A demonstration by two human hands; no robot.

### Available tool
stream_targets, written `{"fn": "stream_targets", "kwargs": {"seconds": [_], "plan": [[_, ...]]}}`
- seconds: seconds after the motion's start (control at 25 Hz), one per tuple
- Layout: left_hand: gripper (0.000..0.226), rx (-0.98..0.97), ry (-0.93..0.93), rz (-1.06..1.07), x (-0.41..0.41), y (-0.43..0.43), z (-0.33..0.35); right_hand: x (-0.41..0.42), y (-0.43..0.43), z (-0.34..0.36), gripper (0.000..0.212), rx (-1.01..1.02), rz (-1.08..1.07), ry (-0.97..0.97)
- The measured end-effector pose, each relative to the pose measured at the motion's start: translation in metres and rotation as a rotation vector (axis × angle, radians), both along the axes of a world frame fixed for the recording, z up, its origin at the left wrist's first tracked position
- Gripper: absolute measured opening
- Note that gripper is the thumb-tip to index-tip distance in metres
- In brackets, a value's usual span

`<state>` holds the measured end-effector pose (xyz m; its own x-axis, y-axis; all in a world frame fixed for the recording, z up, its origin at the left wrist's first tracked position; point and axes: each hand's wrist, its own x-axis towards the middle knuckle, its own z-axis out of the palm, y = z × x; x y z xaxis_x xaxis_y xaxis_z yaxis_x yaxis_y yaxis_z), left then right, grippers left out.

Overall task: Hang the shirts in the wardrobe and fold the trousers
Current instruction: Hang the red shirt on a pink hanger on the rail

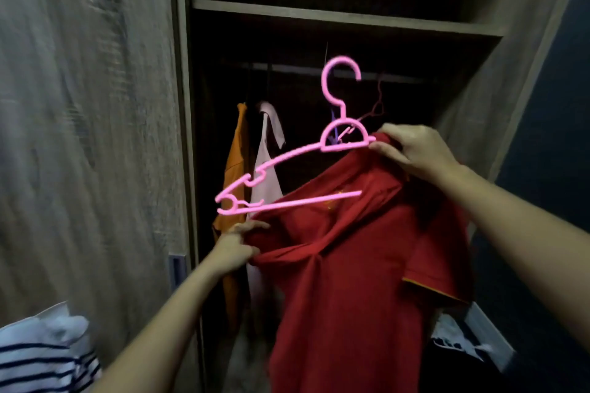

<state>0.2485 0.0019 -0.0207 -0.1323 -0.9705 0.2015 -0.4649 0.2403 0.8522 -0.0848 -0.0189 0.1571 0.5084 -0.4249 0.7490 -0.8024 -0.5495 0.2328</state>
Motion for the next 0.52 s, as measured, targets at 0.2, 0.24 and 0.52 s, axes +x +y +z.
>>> {"fn": "stream_targets", "kwargs": {"seconds": [0.2, 0.24, 0.52], "plan": [[0.048, 0.226, -0.167, 0.013, 0.033, -0.006, 0.052, -0.016, 0.002, -0.055, 0.071, -0.136, -0.088, 0.14], [0.045, 0.233, -0.209, 0.055, 0.03, -0.006, 0.064, -0.012, 0.002, -0.061, 0.07, -0.157, -0.113, 0.171], [0.049, -0.316, -0.788, 0.478, -0.072, 0.041, 0.099, 0.048, 0.005, -0.06, 0.048, 0.157, -0.272, -0.098]]}}
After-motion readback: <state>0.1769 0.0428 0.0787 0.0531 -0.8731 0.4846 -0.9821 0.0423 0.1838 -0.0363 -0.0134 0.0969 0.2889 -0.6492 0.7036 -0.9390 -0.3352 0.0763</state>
